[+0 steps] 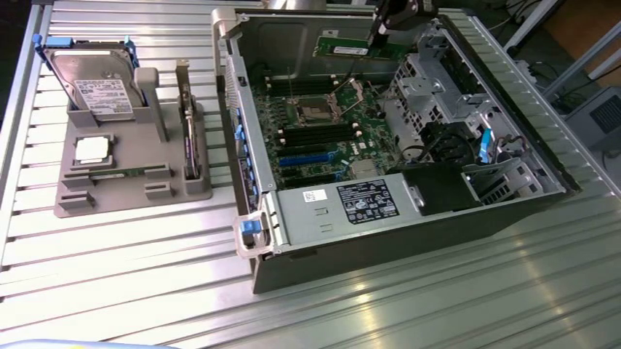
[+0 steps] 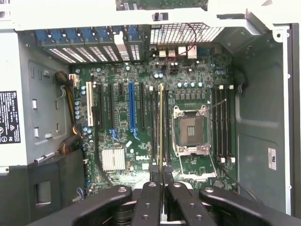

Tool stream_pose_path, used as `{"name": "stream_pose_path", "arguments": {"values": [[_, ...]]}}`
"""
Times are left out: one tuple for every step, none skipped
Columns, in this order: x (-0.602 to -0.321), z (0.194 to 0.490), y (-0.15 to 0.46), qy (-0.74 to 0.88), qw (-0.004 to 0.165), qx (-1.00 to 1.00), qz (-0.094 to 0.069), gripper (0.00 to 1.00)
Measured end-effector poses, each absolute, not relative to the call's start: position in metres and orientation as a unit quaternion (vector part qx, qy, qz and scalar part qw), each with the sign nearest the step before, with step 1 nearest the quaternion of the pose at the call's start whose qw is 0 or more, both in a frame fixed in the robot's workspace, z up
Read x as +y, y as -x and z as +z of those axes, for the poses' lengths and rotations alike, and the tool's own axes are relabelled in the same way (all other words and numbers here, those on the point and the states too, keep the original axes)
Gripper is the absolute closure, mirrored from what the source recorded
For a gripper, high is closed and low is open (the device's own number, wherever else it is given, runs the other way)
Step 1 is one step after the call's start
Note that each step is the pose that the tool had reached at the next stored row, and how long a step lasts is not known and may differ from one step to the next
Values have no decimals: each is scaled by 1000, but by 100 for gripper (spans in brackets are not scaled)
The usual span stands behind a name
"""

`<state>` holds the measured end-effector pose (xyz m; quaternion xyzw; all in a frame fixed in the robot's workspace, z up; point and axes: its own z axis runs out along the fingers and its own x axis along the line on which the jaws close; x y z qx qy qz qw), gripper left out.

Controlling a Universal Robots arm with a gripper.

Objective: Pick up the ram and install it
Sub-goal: 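Insert the ram into the slot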

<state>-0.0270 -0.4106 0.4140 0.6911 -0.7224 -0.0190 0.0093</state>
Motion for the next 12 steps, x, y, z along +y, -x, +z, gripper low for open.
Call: {"name": "stream_pose_path", "arguments": {"values": [[-411,414,26,-691,9,-722,-19,88],[-411,413,25,-691,9,-722,-19,88],[-411,412,25,-691,9,-722,-19,88],[-411,410,25,-691,9,-722,-19,88],[-411,409,25,-691,9,-722,-19,88],[-411,408,25,-691,9,-722,-19,88],[-411,407,25,-691,9,-722,-19,88],[-411,405,25,-691,9,-722,-19,88],[-411,404,25,-691,9,-722,-19,88],[-411,403,25,-691,9,-722,-19,88],[-411,402,25,-691,9,-722,-19,88],[-411,400,25,-691,9,-722,-19,88]]}}
